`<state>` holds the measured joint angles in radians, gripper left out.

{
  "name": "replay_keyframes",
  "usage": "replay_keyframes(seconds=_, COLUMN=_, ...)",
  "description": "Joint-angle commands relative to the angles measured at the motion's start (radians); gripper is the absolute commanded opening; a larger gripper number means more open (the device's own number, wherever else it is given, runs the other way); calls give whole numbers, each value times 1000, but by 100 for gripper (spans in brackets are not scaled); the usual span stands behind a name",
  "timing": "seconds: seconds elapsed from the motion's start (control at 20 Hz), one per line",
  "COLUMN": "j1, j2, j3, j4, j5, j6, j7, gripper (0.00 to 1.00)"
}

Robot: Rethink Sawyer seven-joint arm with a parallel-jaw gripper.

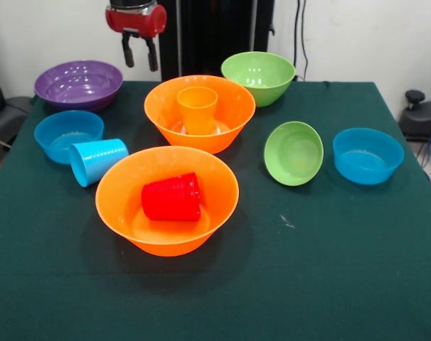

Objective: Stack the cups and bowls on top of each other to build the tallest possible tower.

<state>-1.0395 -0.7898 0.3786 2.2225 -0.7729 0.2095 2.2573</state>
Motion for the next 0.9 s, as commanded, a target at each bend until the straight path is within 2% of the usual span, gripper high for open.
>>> replay_keyframes(seconds=0.05, j1=-25, j2=68, j3=52, j4=13, j5=-131, j6=-6, j7=-119, gripper=100)
replay_keyframes(seconds=0.5, j1=-133, j2=98, j3=130, j4=-30, j5=-149, j6=75, j7=-206, gripper=100)
replay_keyframes(seconds=0.9, j1=-176, j2=88, j3=169, j4=-34, j5=-152, j6=120, j7=-233, gripper=100)
